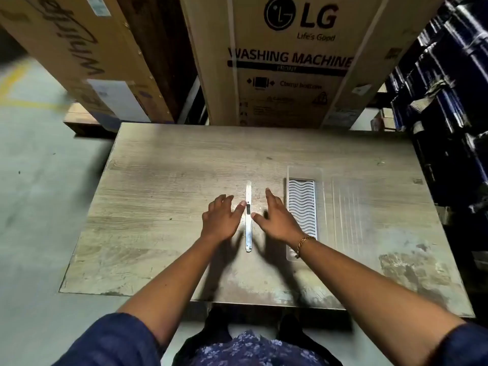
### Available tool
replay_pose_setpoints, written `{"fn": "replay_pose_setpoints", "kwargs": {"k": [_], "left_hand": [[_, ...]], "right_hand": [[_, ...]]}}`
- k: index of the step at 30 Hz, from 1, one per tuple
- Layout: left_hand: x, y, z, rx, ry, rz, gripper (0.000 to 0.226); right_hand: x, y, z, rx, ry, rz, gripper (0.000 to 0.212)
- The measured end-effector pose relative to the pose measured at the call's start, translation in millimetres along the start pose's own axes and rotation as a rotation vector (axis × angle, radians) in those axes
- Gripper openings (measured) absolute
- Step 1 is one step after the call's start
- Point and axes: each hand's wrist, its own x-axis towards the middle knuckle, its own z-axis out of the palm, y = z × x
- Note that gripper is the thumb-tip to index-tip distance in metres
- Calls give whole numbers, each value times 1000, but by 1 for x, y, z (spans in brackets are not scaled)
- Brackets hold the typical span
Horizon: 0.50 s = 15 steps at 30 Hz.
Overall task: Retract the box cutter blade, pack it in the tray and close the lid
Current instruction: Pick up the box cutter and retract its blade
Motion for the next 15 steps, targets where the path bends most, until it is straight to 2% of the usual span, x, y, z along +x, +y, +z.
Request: {"fn": "replay_pose_setpoints", "kwargs": {"k": [3,7,10,15], "left_hand": [[4,-6,11,-194,-75,-61,51],[10,-14,28,-559,-113,-266,35],[12,-14,32,-646,-125,-316,38],[15,-13,38,-699,-154,-371,28]], "right_hand": [[5,-1,15,112,-51,85,86],[11,3,39,354,-67,283,70],[13,8,50,463,-74,364,55],[19,15,57,491,-52,387,32]]}}
